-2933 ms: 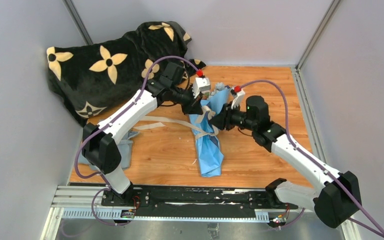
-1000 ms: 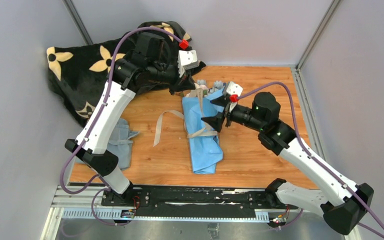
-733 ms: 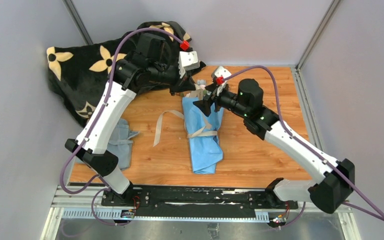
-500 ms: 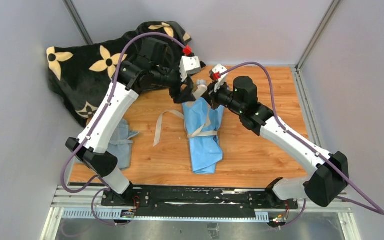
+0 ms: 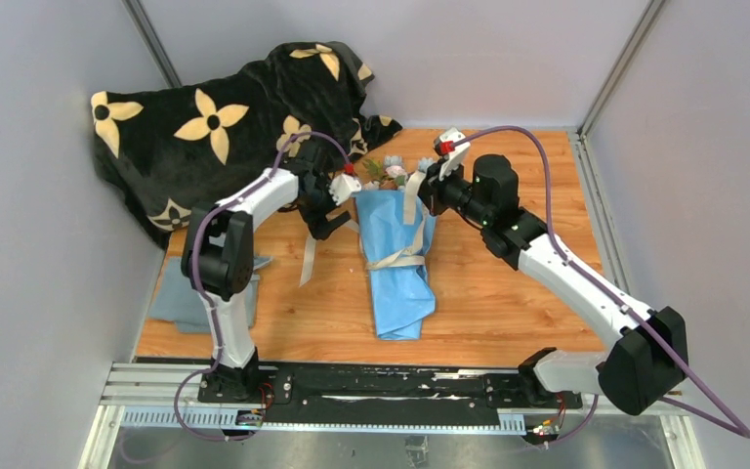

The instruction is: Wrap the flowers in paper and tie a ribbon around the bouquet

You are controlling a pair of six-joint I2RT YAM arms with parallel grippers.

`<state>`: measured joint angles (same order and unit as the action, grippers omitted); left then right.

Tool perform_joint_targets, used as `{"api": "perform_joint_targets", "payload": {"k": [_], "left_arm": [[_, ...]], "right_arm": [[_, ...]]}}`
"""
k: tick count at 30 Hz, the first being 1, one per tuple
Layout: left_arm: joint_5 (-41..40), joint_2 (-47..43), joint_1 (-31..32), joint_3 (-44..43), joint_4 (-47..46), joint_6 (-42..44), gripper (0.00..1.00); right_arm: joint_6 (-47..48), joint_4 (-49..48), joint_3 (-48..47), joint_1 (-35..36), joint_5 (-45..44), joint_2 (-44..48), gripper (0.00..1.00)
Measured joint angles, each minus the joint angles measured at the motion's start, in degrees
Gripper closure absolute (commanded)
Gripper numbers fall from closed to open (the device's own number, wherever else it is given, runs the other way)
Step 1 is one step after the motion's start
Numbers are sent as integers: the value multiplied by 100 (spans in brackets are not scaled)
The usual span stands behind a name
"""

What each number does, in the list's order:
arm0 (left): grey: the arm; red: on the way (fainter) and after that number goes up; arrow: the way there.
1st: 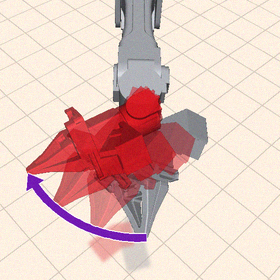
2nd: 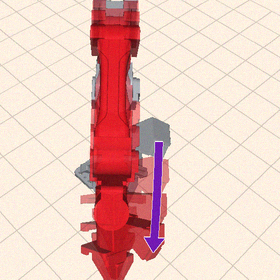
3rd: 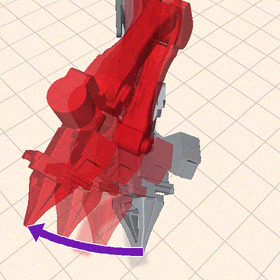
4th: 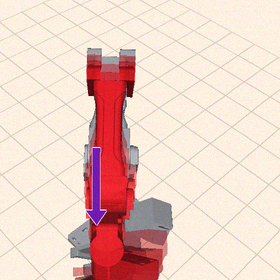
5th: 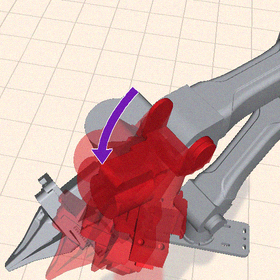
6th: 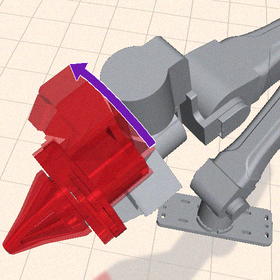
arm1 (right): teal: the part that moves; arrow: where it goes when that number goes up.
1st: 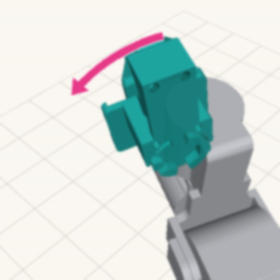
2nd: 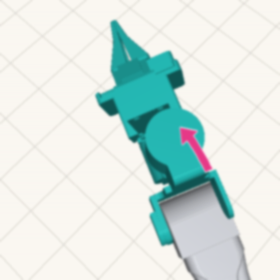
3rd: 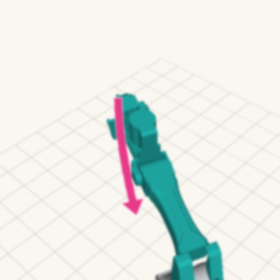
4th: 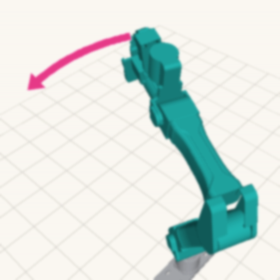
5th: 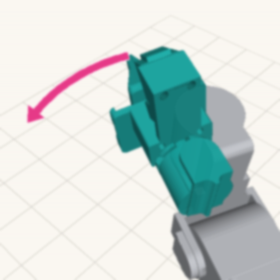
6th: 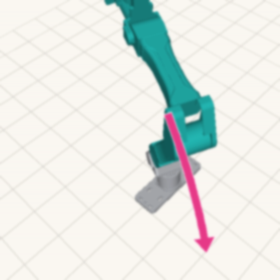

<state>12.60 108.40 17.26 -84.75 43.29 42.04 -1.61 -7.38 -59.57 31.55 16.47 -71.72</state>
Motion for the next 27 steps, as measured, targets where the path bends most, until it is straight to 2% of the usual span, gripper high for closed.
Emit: {"api": "perform_joint_targets", "payload": {"k": [5, 8, 10, 11, 13, 14, 20, 22, 27], "left_arm": [[-643, 693, 155, 116, -446, -2, 10], [-890, 925, 173, -216, -603, -15, 26], [-1036, 1051, 173, -358, -713, -26, 47], [-1078, 1078, 168, -376, -741, -22, 61], [-1091, 1113, 162, -387, -704, -9, 97], [-1062, 1117, 162, -385, -664, 0, 100], [-957, 951, 122, -210, -260, 192, 100], [-944, 605, -24, 74, -243, 168, 100], [-1143, -957, -946, 1040, -507, 125, 100]], "right_arm": [[-61, -66, 144, -35, 105, 42, 100], [-74, -76, 223, -46, 144, 118, 100], [-74, -79, 278, -48, 151, 192, 100], [-74, -81, 306, -48, 149, 243, 100], [-74, -79, 328, -61, 151, 284, 100], [-74, -76, 330, -81, 149, 306, 100], [-76, 7, 330, -483, 127, 365, 100], [-114, 87, 402, -868, 66, 459, 100], [-400, 291, 1137, -2529, -17, 1054, 100]]}}
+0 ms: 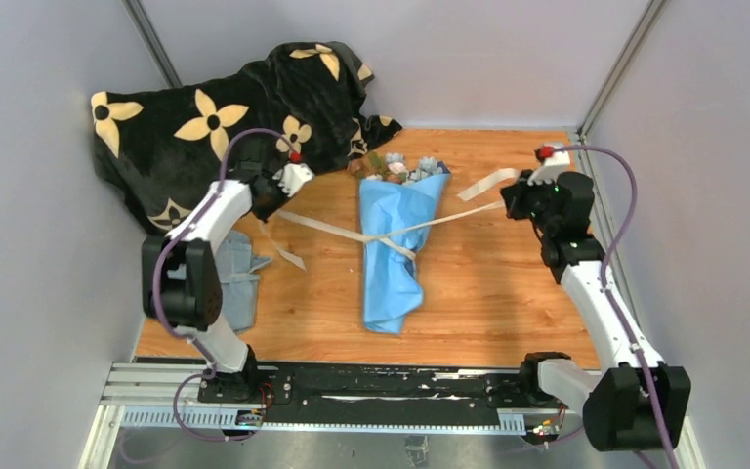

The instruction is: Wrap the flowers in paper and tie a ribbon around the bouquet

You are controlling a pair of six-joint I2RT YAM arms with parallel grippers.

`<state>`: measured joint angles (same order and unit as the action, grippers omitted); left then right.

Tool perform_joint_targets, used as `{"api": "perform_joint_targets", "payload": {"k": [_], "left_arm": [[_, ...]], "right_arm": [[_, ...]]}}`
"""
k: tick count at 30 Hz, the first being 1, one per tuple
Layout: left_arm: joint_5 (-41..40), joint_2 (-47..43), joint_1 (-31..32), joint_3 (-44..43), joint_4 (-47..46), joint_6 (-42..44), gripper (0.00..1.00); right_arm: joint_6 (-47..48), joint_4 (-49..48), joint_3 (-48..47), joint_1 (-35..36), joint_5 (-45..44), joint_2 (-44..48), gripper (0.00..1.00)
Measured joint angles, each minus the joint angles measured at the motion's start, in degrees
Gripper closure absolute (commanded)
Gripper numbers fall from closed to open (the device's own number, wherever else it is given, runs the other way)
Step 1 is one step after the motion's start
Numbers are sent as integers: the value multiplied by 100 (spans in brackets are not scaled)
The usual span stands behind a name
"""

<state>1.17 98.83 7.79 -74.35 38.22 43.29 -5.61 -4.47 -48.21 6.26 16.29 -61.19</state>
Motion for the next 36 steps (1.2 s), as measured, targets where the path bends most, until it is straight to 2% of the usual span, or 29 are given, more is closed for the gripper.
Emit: {"api": "perform_joint_targets", "payload": {"k": [5, 11, 20, 23, 25, 26, 28, 31, 32, 33, 34, 36], "left_arm": [[-605, -1032, -717, 966, -621, 144, 100], [-1067, -848, -1644, 1388, -1014, 369, 100], [-1502, -662, -2046, 1386, -1377, 691, 100], [-1416, -651, -2116, 1296, -1279, 758, 100], [-1040, -656, -2124, 1156, -1067, 750, 100], [-872, -673, -2105, 1115, -999, 739, 100], [-490, -741, -1937, 1080, -824, 728, 100], [-118, -798, -1360, 1078, -603, 688, 100], [4, -798, -1099, 1075, -531, 651, 100], [101, -796, -903, 1071, -476, 610, 100], [205, -793, -719, 1058, -409, 566, 100], [442, -793, -466, 962, -216, 442, 100]], "right_arm": [[-396, 297, 903, -1572, 116, 190, 100], [-1040, 560, 1711, -3346, -26, 221, 100], [-1440, 603, 1731, -4806, -186, 221, 100], [-1478, 579, 1602, -4986, 13, 223, 100], [-1480, 455, 1567, -4835, 310, 203, 98], [-1456, 424, 1541, -4682, 437, 175, 92], [-1294, 433, 1377, -3906, 564, 13, 80], [-846, 339, 1001, -2006, 815, -411, 59], [-621, 267, 859, -1259, 929, -608, 50], [-448, 164, 758, -619, 1012, -800, 35], [-243, 55, 682, -44, 1075, -1003, 28], [166, -155, 568, 1023, 1180, -1475, 24]]}}
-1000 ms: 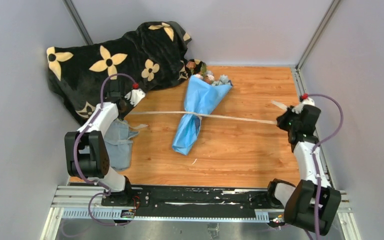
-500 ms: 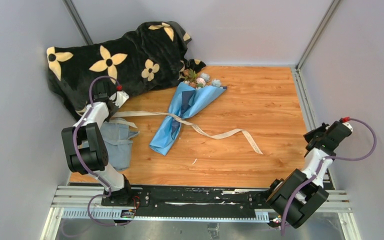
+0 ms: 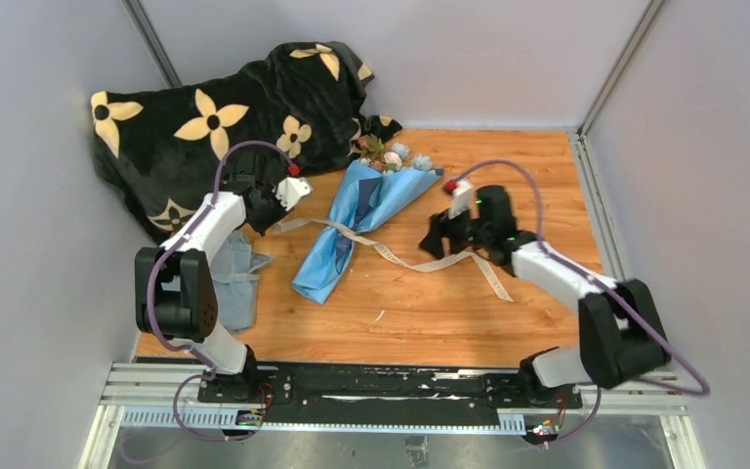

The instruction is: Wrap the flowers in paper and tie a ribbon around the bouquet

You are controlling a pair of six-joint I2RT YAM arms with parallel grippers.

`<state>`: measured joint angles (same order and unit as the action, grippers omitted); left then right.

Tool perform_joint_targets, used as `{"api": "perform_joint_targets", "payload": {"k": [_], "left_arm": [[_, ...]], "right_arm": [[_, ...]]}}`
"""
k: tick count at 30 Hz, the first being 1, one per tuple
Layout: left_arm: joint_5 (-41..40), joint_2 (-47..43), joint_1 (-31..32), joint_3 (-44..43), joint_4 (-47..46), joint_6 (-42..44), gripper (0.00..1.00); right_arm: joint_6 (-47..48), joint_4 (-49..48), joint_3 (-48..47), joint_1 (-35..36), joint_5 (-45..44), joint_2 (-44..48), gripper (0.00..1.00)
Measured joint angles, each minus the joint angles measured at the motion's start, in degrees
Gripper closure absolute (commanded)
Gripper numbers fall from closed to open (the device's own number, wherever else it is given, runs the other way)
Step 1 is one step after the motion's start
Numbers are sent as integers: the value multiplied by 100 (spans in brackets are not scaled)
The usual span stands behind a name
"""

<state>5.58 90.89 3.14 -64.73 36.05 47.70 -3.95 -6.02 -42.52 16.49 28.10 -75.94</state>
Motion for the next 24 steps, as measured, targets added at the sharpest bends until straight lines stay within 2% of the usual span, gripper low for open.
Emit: {"api": "perform_joint_targets", "payload": {"k": [2, 6, 12, 15, 17, 18, 20, 21, 24], "left_arm": [[103, 0, 24, -133, 109, -103, 100], [127, -15, -35, -243, 175, -175, 100], [114, -55, -39, -195, 295, -190, 100], [66, -59, -39, -195, 319, -236, 100], [42, -76, -39, -197, 323, -291, 100], [37, -98, -39, -197, 328, -321, 100], [39, -160, -39, -205, 350, -367, 100], [42, -214, -39, -221, 365, -402, 100], [48, -402, -52, -339, 439, -531, 100]], "right_arm": [[435, -118, -107, 748, 24, -496, 23], [1198, -85, -608, 1598, -11, -1596, 21], [1655, -522, -970, 2039, -229, -2400, 20], [1641, -935, -1062, 2087, -365, -2693, 25], [1620, -1126, -1180, 2094, -435, -2929, 36], [1606, -1270, -1248, 2092, -470, -3056, 52], [1565, -1458, -1390, 2103, -522, -3239, 94], [1482, -1547, -1412, 2107, -555, -3296, 100], [1338, -1659, -1384, 2107, -706, -3296, 100]]}}
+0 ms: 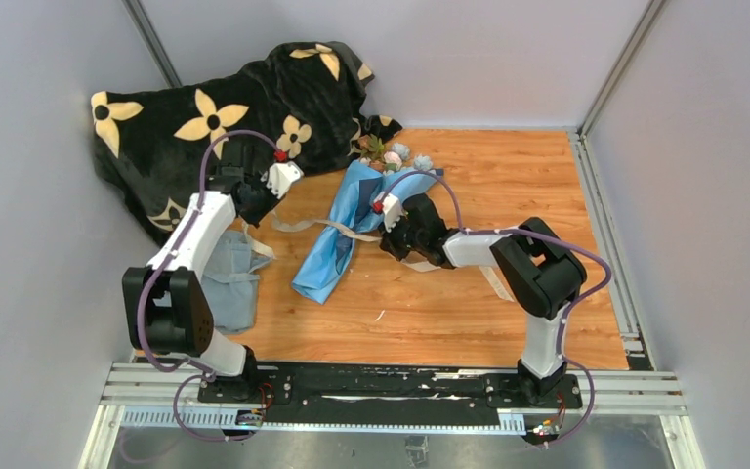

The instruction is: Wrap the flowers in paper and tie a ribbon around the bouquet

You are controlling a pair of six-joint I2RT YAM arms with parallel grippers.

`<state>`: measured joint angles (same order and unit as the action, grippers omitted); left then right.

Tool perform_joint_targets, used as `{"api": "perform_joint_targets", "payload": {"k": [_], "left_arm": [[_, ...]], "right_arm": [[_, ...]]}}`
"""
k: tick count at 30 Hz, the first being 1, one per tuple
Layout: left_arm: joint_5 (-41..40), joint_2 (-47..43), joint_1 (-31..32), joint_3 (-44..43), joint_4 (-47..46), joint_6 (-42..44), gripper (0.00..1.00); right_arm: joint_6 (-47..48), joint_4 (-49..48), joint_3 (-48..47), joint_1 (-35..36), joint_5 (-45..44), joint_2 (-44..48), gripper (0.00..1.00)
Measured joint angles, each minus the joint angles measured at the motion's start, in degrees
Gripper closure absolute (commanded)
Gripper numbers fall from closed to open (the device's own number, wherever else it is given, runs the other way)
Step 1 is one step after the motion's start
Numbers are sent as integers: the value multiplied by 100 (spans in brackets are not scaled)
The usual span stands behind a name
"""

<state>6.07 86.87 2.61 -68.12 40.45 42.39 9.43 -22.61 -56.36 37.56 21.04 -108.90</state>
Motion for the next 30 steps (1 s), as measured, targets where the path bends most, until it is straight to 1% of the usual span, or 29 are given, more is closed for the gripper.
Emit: {"api": "perform_joint_targets", "payload": {"k": [3, 5, 7, 9, 10, 11, 13, 19, 25, 30], "left_arm": [[22, -245, -125, -223, 15, -208, 100], [46, -479, -341, -350, -17, -341, 100], [109, -710, -518, -400, -4, -382, 100], [238, -892, -584, -404, 68, -380, 100], [326, -955, -579, -396, 133, -380, 100], [444, -997, -577, -354, 192, -374, 100], [599, -1047, -507, -190, 317, -337, 100], [562, -1099, -483, 385, 730, -111, 100], [444, -1215, -629, 1005, 619, 160, 100], [271, -1204, -673, 1480, 280, 308, 100]], "right_arm": [[-282, 11, 302, -114, -223, 275, 100], [-570, 98, 629, -382, -337, 671, 100], [-850, 140, 942, -852, -374, 1123, 100], [-1113, 160, 1237, -1502, -382, 1582, 100], [-1207, 162, 1351, -1558, -393, 1744, 100], [-1325, 166, 1488, -2149, -385, 1921, 100], [-1534, 153, 1707, -2616, -337, 2118, 100], [-2365, 111, 2253, -3663, 205, 2295, 100], [-3209, 39, 2605, -4553, 839, 2444, 100], [-3285, 472, 2599, -4752, 960, 2638, 100]]}}
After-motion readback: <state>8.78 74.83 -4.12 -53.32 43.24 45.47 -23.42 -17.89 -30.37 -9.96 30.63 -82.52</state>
